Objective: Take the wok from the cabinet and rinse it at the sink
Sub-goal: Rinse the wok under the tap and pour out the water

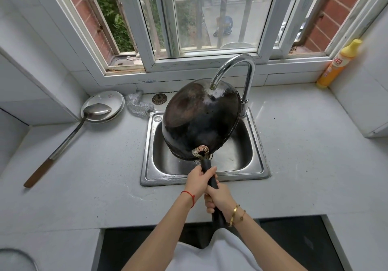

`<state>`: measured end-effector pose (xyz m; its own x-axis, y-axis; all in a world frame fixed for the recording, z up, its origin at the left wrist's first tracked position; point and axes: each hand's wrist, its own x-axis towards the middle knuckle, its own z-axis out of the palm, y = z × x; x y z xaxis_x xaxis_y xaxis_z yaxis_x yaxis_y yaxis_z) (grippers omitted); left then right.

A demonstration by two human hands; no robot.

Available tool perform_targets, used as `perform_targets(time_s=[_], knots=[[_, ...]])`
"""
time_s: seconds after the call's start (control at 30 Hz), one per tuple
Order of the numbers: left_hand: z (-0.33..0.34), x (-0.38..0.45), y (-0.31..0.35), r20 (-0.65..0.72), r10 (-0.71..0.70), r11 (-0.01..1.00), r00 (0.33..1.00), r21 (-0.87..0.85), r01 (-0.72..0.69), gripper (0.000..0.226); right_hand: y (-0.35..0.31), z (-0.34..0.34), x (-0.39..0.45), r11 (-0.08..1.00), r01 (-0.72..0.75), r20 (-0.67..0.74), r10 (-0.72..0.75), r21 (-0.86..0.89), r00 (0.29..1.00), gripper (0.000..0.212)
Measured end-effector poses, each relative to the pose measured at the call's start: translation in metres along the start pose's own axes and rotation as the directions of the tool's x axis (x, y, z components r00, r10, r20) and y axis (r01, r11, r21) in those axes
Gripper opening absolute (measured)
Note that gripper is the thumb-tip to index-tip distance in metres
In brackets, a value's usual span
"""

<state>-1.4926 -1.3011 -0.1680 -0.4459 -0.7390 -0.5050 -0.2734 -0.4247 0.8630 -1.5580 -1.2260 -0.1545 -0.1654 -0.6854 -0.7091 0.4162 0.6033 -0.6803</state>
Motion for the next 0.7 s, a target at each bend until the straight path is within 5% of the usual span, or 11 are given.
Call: perform_targets(time_s=[0.7], knots=[[0.009,-0.017,-0.015,-0.012,0.001,1.000,1.000,-0.031,-0.001,0.026,0.018,-0.006,-0.015,1.000,-0.021,0.009,0.021,0.008,1.000,0.029]])
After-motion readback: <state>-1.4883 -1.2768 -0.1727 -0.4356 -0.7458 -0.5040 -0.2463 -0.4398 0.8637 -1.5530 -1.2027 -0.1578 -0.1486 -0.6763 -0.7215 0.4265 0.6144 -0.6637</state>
